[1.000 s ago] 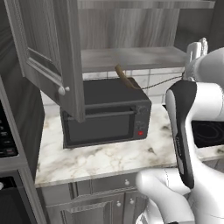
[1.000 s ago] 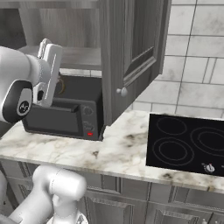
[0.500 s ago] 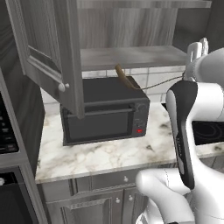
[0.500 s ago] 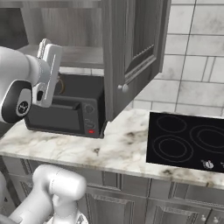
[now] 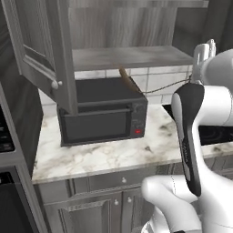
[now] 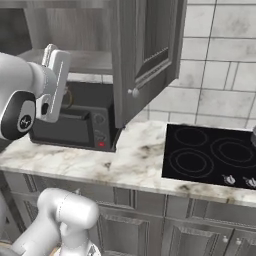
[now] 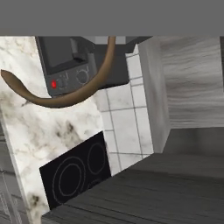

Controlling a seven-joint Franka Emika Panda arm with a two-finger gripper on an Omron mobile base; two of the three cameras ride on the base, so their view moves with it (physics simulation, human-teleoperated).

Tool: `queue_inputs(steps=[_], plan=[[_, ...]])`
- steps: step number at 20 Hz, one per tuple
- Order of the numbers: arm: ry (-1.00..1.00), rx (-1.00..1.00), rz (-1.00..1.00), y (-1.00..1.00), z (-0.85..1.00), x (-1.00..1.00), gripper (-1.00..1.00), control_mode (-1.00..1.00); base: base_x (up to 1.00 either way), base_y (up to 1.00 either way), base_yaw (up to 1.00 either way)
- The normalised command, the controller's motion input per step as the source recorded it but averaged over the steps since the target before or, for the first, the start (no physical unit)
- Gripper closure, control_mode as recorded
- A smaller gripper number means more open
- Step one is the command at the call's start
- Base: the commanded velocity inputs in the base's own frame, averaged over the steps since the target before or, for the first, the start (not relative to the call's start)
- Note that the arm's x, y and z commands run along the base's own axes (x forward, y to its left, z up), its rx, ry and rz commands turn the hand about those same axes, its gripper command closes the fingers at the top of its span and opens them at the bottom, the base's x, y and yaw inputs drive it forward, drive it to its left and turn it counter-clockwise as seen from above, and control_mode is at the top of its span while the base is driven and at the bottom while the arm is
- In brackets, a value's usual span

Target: Open the cabinet and move the ladle to the pot. Then close the cabinet.

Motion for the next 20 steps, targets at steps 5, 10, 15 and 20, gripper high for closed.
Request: queue_inputs(steps=[5,10,15,20], plan=[[0.00,0.00,0.00,0.00,0.00,0.00,1.00,1.00,-0.43,-0.50,0.00],[0.00,0.00,0.00,0.00,0.00,0.00,1.00,1.00,-0.46,-0.58,0.00],[0.00,0.00,0.00,0.00,0.00,0.00,1.00,1.00,-0.28,-0.58,0.00],[0.00,0.00,0.00,0.00,0.00,0.00,1.00,1.00,-0.05,-0.65,0.00]])
